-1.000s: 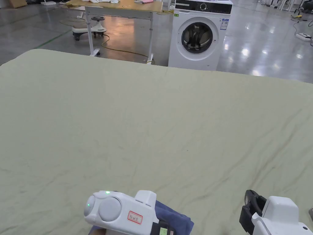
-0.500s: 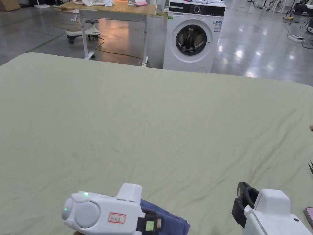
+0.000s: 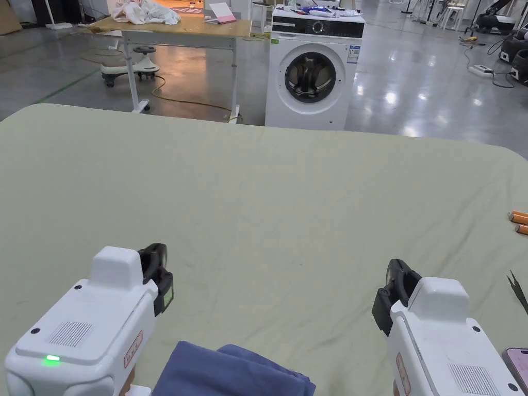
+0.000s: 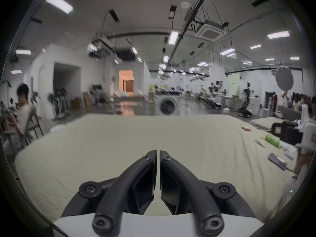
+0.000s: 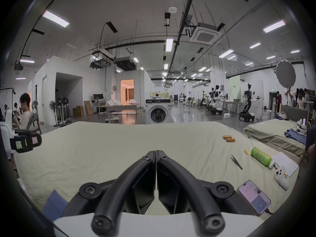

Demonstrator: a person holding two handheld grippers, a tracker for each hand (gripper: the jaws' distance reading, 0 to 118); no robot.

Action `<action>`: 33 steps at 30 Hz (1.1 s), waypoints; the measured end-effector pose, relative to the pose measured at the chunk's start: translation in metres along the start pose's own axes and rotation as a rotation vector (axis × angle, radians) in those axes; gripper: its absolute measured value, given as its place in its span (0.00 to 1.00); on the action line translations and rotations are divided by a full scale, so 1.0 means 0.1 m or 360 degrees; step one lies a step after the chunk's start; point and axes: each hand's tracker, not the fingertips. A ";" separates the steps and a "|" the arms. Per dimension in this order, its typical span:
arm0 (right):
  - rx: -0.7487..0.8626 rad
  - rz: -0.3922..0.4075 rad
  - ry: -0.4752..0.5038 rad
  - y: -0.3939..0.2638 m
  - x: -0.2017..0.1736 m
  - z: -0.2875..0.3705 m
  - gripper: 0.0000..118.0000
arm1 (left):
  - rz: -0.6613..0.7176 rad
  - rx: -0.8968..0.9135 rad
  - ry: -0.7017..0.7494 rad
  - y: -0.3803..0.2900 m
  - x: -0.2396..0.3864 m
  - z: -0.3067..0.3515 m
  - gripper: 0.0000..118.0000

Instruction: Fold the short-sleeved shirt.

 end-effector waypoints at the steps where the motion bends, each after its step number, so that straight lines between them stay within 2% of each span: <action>1: 0.0025 0.0007 -0.0008 0.02 -0.01 0.01 0.00 | -0.0020 0.0050 0.0046 0.00 -0.01 0.02 0.05; 9: 0.0073 0.0049 -0.0009 0.12 -0.06 0.12 0.00 | -0.0065 0.0107 0.0138 -0.01 -0.12 0.10 0.05; 13: -0.0097 0.0066 0.0157 -0.04 -0.25 0.33 0.00 | -0.0037 0.0049 0.0123 -0.05 -0.22 0.14 0.05; 18: -0.0365 0.0108 0.0433 -0.55 -0.74 0.59 0.00 | -0.0011 -0.0040 0.0098 -0.17 -0.34 0.20 0.05; 19: -0.0420 0.0164 0.0461 -0.67 -0.86 0.61 0.00 | -0.0008 -0.0057 0.0094 -0.20 -0.37 0.21 0.05; 21: -0.0483 0.0158 0.0508 -0.86 -1.01 0.63 0.00 | 0.0010 -0.0103 0.0086 -0.26 -0.42 0.22 0.05; 24: -0.0532 0.0177 0.0486 -1.08 -1.14 0.55 0.00 | 0.0062 -0.0174 0.0052 -0.34 -0.52 0.23 0.05; 27: -0.0575 0.0233 0.0374 -1.30 -1.15 0.43 0.00 | 0.0086 -0.0259 0.0006 -0.41 -0.61 0.22 0.05; 30: -0.0626 0.0194 0.0338 -1.45 -1.10 0.36 0.00 | 0.0202 -0.0411 -0.0107 -0.44 -0.71 0.16 0.06; 32: -0.0610 0.0241 0.0328 -1.50 -1.11 0.38 0.00 | 0.0319 -0.0529 -0.0233 -0.46 -0.81 0.07 0.13; 33: -0.0589 0.0254 0.0325 -1.50 -1.12 0.40 0.00 | 0.0395 -0.0593 -0.0319 -0.48 -0.87 0.02 0.23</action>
